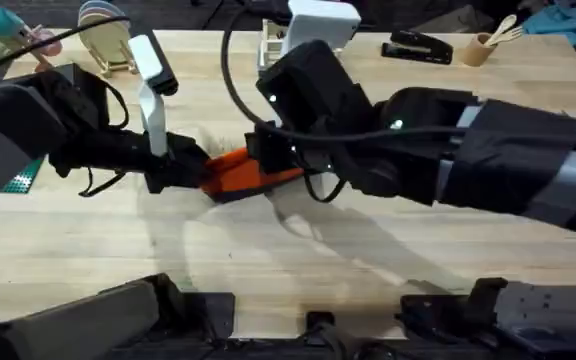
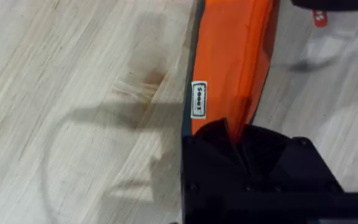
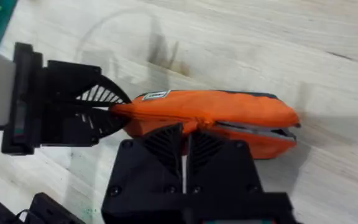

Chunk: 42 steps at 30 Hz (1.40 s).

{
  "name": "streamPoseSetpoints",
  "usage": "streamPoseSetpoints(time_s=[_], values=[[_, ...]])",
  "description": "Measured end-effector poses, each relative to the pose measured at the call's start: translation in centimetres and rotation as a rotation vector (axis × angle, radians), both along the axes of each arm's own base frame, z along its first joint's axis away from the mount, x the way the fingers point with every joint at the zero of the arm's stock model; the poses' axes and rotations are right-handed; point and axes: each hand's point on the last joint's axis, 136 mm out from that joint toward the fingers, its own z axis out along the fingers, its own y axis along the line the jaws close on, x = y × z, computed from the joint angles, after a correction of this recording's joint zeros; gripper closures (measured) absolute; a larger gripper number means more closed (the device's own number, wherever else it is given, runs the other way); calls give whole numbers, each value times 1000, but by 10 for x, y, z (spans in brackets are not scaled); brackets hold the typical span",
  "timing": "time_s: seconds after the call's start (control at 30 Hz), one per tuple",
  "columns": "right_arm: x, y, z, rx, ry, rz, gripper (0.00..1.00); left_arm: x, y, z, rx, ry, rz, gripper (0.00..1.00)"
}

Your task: Unzip the bag, pick up the pens from the table one at a time and place them inside, then zip the bag closed.

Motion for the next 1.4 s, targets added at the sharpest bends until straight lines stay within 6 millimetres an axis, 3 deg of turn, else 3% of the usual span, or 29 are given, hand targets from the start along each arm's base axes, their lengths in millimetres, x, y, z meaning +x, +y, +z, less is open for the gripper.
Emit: streamPoseSetpoints(time_s=[0.67,1.13,1.17,1.27,1.3,1.4], values=[[-23,56,-4,116,12,281,971,-1,-1,1,-8,5,0,959],[-37,76,-2,137,-44,485,960,-1,-1,1,-9,5,0,959],[-36,75,7,148,-74,515,570,0,-1,1,-5,-4,-2,959],[-41,65,21,154,-78,536,138,0,-1,1,-6,-5,-4,959],[-41,59,25,148,-77,535,40,0,-1,1,-6,-6,-4,959],[-32,31,31,120,-50,484,5,1,-1,1,-6,-6,-4,959]])
